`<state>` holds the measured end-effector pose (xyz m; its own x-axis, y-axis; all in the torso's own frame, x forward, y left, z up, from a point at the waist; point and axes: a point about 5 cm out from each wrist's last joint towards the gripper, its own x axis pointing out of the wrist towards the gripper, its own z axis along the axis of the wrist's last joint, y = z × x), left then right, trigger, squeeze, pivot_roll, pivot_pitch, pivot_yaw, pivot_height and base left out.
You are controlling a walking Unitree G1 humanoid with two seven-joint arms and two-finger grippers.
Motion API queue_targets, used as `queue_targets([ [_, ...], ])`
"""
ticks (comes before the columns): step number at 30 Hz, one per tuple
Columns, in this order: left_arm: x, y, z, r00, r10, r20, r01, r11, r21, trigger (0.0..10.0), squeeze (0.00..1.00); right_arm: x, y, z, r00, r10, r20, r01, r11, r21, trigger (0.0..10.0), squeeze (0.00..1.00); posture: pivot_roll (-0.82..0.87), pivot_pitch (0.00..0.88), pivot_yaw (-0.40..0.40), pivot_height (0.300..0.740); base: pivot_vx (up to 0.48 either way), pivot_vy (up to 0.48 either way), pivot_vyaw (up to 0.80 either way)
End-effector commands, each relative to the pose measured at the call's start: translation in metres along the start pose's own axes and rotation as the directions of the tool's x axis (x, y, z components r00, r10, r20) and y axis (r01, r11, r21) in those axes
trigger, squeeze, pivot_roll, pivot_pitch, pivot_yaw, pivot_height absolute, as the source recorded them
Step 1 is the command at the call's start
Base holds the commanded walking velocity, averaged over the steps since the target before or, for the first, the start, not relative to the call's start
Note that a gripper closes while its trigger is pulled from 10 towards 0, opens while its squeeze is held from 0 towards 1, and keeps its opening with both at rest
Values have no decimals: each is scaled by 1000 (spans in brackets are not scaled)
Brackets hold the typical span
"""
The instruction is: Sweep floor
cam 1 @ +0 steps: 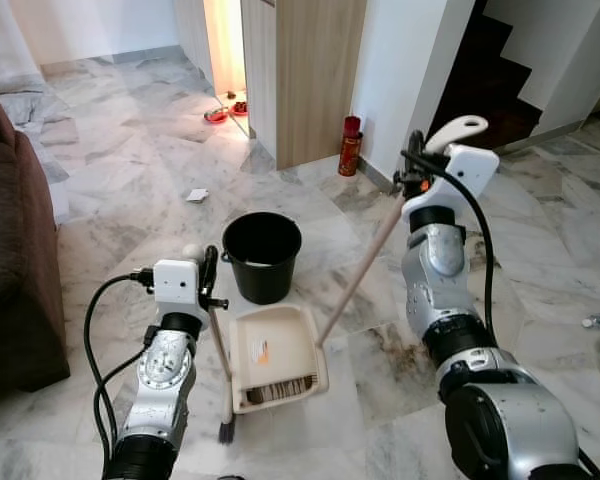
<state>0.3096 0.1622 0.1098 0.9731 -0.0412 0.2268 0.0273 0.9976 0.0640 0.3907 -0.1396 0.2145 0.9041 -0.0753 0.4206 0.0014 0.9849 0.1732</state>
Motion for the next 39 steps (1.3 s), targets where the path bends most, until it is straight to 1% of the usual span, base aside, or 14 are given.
queue_targets([
  [1, 7, -1, 13, 998, -6, 58, 6, 1000, 11, 10000, 0, 11, 2, 20, 996, -2, 87, 0, 1000, 20, 10000, 0, 58, 0, -34, 740, 0, 0, 0],
  [3, 8, -3, 13, 998, -15, 58, 14, 1000, 8, 10000, 0, 13, 0, 22, 996, 12, 87, -9, 999, -33, 10000, 0, 62, 0, -41, 740, 0, 0, 0],
  [6, 9, -4, 13, 998, -19, 59, 19, 1000, 5, 10000, 0, 15, -2, 21, 998, 9, 69, -5, 999, -54, 10000, 0, 58, 0, -42, 740, 0, 0, 0],
  [8, 9, -5, 13, 998, -21, 59, 21, 1000, 0, 10000, 0, 16, -7, 20, 999, 5, 51, 0, 995, -97, 10000, 0, 43, 0, -38, 740, 0, 0, 0],
  [12, 7, -5, 11, 998, -30, 48, 30, 1000, -3, 10000, 0, 15, -12, 17, 999, -3, 33, 8, 990, -141, 10000, 0, 39, 0, -29, 740, 0, 0, 0],
  [19, 12, -4, 15, 998, -37, 59, 37, 999, 6, 10000, 0, 9, -10, 8, 1000, -11, 11, 13, 993, -120, 10000, 0, 64, 0, -30, 740, 0, 0, 0],
  [25, 8, 3, 16, 998, -22, 62, 21, 1000, 19, 10000, 0, 7, -7, 5, 1000, -1, 0, 1, 993, -121, 10000, 0, 77, 0, -38, 740, 0, 0, 0],
  [30, 0, 11, 17, 998, 5, 68, -8, 999, 46, 10000, 0, 2, -3, -2, 999, 24, -31, -27, 993, -112, 10000, 0, 136, 0, -82, 740, 0, 0, 0],
  [31, -2, 14, 19, 997, 13, 73, -17, 998, 53, 10000, 0, 1, -1, -4, 999, 30, -36, -33, 994, -104, 10000, 0, 160, 0, -103, 740, 0, 0, 0],
  [33, -4, 16, 20, 997, 19, 79, -24, 998, 58, 10000, 0, 0, 0, -5, 999, 34, -39, -38, 995, -96, 10000, 0, 160, 0, -103, 740, 0, 0, 0],
  [34, -7, 20, 22, 996, 41, 85, -47, 997, 67, 10000, 0, -3, 2, -9, 998, 47, -50, -52, 993, -104, 10000, 0, 200, 0, -140, 740, 0, 0, 0],
  [35, -10, 25, 24, 994, 66, 92, -73, 995, 75, 10000, 0, -5, 2, -12, 996, 55, -69, -62, 992, -106, 10000, 0, 215, 0, -154, 740, 0, 0, 0],
  [36, -14, 29, 26, 991, 89, 99, -97, 992, 81, 10000, 0, -7, 3, -15, 995, 59, -85, -67, 993, -100, 10000, 0, 220, 0, -157, 740, 0, 0, 0],
  [39, -17, 32, 29, 988, 115, 106, -124, 989, 84, 10000, 0, -7, 2, -17, 993, 64, -99, -73, 993, -94, 10000, 0, 239, 0, -167, 740, 0, 0, 0],
])
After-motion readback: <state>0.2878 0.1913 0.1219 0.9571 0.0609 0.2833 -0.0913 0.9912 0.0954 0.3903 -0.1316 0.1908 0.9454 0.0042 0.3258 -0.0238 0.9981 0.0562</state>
